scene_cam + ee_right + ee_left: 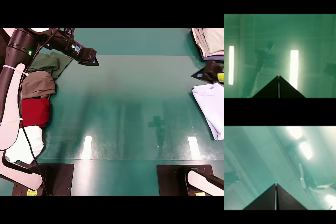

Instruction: Fold the shirts.

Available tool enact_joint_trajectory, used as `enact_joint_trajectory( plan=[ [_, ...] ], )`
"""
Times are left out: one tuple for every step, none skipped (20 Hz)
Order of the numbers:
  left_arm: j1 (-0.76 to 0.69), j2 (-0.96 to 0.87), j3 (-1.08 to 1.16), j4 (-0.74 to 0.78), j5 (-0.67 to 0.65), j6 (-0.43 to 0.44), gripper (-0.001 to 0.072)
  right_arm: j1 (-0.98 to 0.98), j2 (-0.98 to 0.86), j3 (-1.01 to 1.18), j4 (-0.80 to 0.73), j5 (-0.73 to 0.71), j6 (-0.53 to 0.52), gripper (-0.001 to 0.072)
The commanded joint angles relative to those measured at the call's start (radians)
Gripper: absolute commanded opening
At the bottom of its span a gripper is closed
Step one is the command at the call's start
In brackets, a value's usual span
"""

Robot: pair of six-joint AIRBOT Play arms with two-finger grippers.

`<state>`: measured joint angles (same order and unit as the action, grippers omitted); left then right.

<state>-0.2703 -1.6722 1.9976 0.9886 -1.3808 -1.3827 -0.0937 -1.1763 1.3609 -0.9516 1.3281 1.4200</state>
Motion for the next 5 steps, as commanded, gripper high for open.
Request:
enact_joint_trajectory(
  plan=[
    [0.000,0.001,0.000,-0.001,0.013,-0.002,0.0024,0.101,0.000,0.038,0.007,-0.011,-0.001,0.0017],
    [0.000,0.001,0.000,-0.001,0.013,-0.002,0.0024,0.108,0.000,0.040,0.008,-0.012,-0.001,0.0017],
    [0.000,0.001,0.000,-0.001,0.013,-0.002,0.0024,0.108,0.000,0.040,0.007,-0.010,-0.001,0.0017],
    [0.000,0.001,0.000,-0.001,0.013,-0.002,0.0024,0.108,0.000,0.040,0.007,-0.008,-0.001,0.0017],
    [0.000,0.001,0.000,-0.001,0.013,-0.002,0.0024,0.108,0.000,0.040,0.007,-0.008,-0.001,0.0017]
  ],
)
